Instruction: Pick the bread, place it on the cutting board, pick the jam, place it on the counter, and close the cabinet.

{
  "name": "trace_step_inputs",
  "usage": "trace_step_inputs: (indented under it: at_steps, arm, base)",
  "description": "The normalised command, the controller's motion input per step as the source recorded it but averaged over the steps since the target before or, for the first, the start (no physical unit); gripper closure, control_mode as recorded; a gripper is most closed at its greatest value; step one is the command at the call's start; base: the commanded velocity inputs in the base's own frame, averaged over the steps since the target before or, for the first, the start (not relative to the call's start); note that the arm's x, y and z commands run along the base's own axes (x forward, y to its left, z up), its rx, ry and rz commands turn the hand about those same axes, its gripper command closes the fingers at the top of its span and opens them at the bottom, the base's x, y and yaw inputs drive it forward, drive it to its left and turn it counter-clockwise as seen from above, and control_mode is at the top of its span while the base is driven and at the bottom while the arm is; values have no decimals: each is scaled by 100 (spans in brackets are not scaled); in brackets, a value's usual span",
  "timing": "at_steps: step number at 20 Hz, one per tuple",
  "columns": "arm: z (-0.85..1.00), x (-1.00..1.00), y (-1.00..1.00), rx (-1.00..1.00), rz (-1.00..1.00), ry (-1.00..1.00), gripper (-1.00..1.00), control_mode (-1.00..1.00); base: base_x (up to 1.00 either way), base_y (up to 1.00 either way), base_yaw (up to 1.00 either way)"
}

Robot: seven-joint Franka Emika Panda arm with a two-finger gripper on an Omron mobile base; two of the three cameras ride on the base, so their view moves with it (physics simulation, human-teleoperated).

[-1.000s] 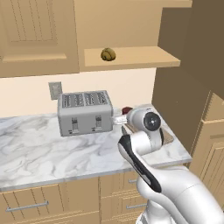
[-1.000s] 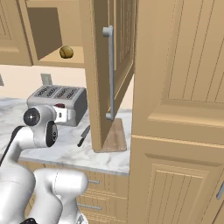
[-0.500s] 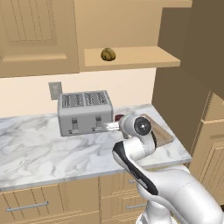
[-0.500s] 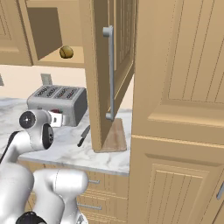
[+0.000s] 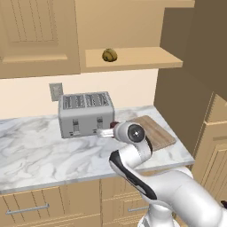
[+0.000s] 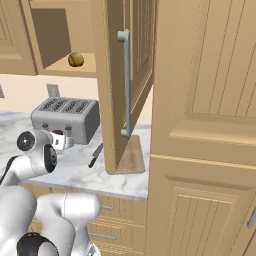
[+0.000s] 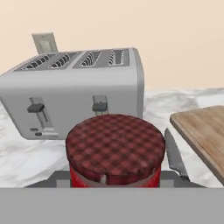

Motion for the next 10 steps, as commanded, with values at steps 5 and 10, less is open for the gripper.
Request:
trace_step_inputs:
  at_steps: [5,10]
  arm:
    - [-38,0,1,6,0,0,100,-100]
    - [-50,5,4,3,0,0,100,-100]
  base:
    - [0,0,0]
    - [0,0,0]
